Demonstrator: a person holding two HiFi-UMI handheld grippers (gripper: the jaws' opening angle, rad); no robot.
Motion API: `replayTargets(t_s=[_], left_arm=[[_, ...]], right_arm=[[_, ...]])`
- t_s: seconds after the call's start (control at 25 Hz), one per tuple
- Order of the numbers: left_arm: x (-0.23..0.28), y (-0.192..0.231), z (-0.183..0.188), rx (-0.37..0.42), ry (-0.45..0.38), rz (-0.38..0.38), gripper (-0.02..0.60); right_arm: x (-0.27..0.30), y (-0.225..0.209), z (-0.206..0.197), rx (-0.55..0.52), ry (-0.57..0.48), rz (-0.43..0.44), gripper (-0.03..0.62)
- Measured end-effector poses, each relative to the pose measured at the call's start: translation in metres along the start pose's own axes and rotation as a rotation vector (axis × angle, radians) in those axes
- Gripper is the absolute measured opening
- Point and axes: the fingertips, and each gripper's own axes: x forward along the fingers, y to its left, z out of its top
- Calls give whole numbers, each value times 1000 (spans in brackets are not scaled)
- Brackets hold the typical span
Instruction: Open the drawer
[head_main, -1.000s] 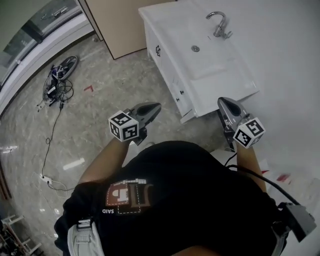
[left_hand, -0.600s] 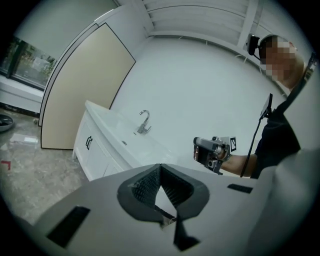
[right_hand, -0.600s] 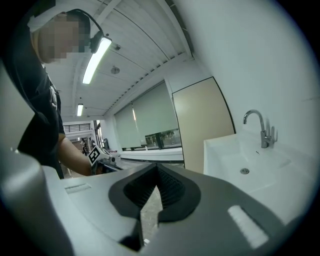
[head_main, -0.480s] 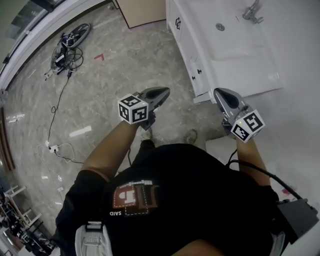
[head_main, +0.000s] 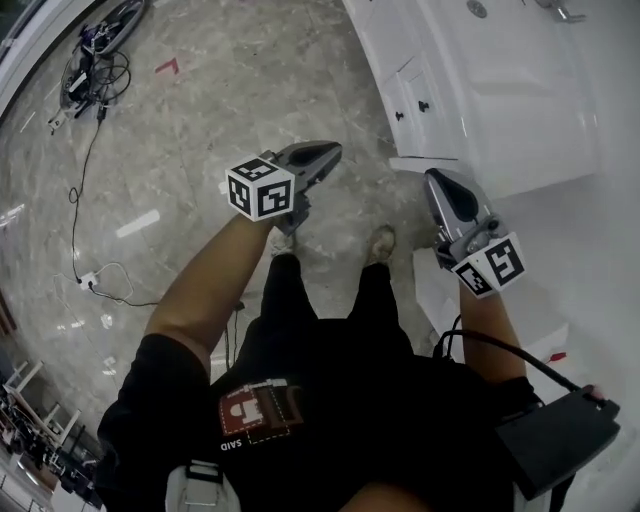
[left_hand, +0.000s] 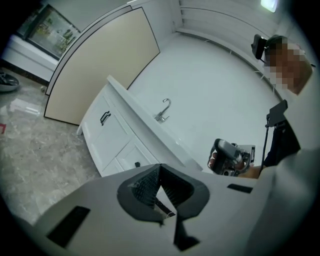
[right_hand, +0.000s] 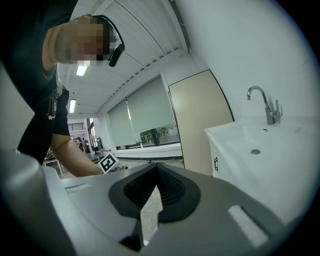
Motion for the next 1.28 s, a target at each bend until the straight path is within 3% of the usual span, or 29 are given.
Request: replayTargets(t_s=[0.32, 0.64, 0.92, 1.28], left_arm=[[39, 92, -45, -58, 33, -28, 0], [139, 156, -69, -98, 54, -101, 18], [228, 168, -81, -125, 117, -205, 98], [311, 145, -84, -217, 147, -315, 214]], right_arm=[[46, -5, -90, 0, 14, 8, -2], [39, -64, -210, 49, 47, -56, -2], [22, -104, -271, 100, 65, -116, 0], [-7, -118, -292, 130, 82, -154, 0]])
